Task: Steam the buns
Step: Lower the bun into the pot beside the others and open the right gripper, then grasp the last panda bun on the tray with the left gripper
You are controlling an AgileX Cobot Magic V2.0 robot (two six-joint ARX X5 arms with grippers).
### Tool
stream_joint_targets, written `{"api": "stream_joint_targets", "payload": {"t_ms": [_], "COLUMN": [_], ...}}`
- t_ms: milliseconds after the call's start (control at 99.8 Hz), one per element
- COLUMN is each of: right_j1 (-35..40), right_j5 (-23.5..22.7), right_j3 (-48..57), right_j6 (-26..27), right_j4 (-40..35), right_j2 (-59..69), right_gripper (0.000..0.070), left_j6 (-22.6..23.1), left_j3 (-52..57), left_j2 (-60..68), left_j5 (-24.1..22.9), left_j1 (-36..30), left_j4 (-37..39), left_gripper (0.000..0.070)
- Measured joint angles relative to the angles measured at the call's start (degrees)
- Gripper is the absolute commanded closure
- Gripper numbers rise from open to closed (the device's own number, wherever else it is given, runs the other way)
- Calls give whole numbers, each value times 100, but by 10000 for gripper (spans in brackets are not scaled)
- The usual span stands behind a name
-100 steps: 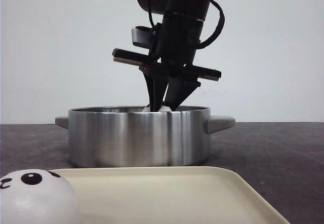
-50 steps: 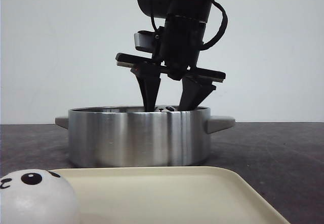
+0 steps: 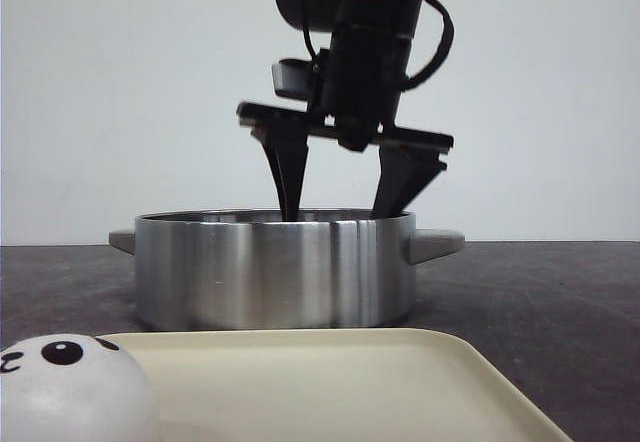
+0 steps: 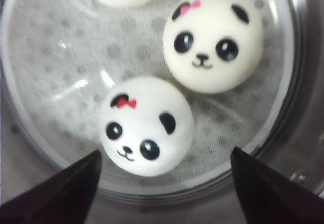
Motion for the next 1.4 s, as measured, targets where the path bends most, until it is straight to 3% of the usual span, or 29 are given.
{"api": "stream_joint_targets", "payload": {"t_ms": [30,40,150,351,591,761,922,1072,1402], "right_j1": [0,0,63,354,1049,1379,1416,1416,1421], "right_j5": [4,7,105,688,1353,1954,2177,2398,2402], "right_j3": [70,87,177,254,264,284,284,284,284], "right_j6": [-39,-55,-302,-496,-575,-590,-592,-595,-588], "right_j4": [-7,-9,-13,66,157,92,-114,-352,-428], "right_j2": [-26,-42,-435,-1797,-3473,-4203,-4535,-4616,-4601], "right_gripper": [694,700,693,693,693,693,693,693,693], "left_j6": [0,-2,-57,-378,-1014,-1493,-1958,-2267,-2579], "left_j3": [-55,-74,-393,-1399,-3176,-4398,-5300,-5598,-5595], "left_j2": [0,0,-46,-286,-667,-605,-461,-179,719], "left_j5": [13,17,157,525,1091,1115,1117,1224,1226], "left_j1": [0,0,0,0,-275,-702,-1016,-1233,-1471], "left_j4": [-37,-50,-52,114,732,1241,1816,2015,2905], "left_gripper": [23,23,23,23,22,22,22,22,22]}}
